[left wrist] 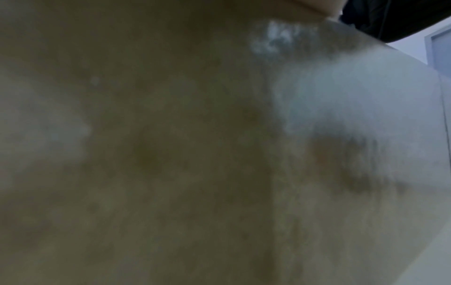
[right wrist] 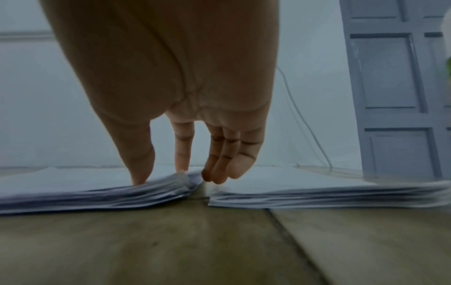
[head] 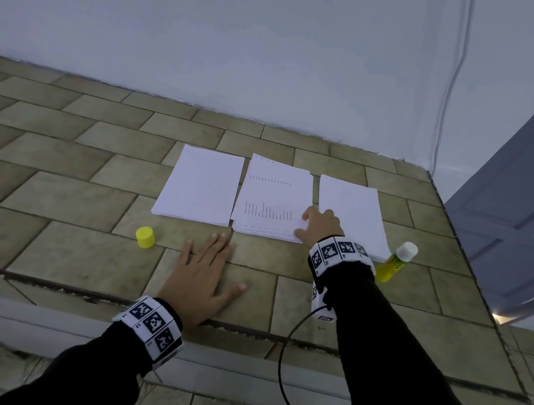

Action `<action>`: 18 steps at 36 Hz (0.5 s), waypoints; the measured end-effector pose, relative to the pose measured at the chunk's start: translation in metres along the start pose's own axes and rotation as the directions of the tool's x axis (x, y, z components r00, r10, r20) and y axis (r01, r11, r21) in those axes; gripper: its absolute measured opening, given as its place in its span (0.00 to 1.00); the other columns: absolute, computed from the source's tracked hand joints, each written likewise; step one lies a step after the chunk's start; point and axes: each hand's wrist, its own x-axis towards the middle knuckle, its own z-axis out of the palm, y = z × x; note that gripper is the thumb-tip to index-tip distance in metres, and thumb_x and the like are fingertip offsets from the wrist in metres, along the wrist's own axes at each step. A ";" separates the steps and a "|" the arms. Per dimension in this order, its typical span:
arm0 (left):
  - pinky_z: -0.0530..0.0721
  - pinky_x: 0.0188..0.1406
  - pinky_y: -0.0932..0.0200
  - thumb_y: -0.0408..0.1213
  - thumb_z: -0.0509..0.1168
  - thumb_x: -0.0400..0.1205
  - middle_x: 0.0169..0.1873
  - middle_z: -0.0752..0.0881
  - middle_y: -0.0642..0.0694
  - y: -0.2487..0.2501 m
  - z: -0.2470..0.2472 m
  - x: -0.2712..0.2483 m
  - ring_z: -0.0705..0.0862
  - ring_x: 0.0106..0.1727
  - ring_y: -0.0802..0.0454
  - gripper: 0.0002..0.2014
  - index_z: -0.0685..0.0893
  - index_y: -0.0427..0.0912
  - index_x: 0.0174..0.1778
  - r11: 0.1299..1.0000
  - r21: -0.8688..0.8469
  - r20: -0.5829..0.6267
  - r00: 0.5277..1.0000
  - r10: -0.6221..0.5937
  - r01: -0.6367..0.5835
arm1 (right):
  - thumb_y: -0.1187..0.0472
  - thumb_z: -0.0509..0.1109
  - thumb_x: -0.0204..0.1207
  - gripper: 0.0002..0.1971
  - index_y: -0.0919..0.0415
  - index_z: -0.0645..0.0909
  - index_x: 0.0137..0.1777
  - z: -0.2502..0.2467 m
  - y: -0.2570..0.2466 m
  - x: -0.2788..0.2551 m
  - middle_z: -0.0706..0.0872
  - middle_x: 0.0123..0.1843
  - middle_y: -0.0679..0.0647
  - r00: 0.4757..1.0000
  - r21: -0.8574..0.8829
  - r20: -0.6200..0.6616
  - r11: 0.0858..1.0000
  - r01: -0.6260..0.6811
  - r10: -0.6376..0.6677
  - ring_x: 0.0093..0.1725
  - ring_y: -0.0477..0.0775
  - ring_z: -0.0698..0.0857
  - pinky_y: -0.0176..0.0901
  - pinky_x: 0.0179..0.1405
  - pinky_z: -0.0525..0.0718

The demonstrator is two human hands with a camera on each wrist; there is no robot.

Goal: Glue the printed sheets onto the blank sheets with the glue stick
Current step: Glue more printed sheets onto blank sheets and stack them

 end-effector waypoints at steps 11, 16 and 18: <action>0.76 0.71 0.48 0.70 0.53 0.76 0.70 0.80 0.53 0.002 -0.061 0.007 0.78 0.70 0.55 0.37 0.71 0.52 0.77 0.860 -0.505 0.126 0.992 -0.009 0.072 | 0.53 0.63 0.83 0.17 0.58 0.76 0.69 -0.018 0.009 -0.039 0.74 0.66 0.60 0.940 0.183 -0.288 0.953 0.240 -0.182 0.68 0.60 0.72 0.54 0.66 0.75; 0.73 0.68 0.56 0.57 0.58 0.85 0.74 0.77 0.51 0.010 -0.107 0.021 0.75 0.72 0.51 0.27 0.73 0.46 0.78 0.932 -0.352 0.071 0.995 -0.065 0.086 | 0.60 0.69 0.78 0.11 0.59 0.81 0.59 -0.039 0.026 -0.071 0.81 0.59 0.56 0.694 0.176 -0.687 0.879 0.444 -0.213 0.59 0.58 0.78 0.56 0.60 0.77; 0.73 0.70 0.52 0.58 0.57 0.86 0.76 0.75 0.47 0.006 -0.113 0.036 0.75 0.73 0.47 0.29 0.71 0.44 0.78 0.959 -0.246 0.022 0.990 -0.136 0.138 | 0.61 0.71 0.76 0.13 0.60 0.80 0.59 -0.045 0.036 -0.080 0.80 0.60 0.57 0.596 0.137 -0.786 0.894 0.427 -0.164 0.60 0.59 0.78 0.55 0.60 0.76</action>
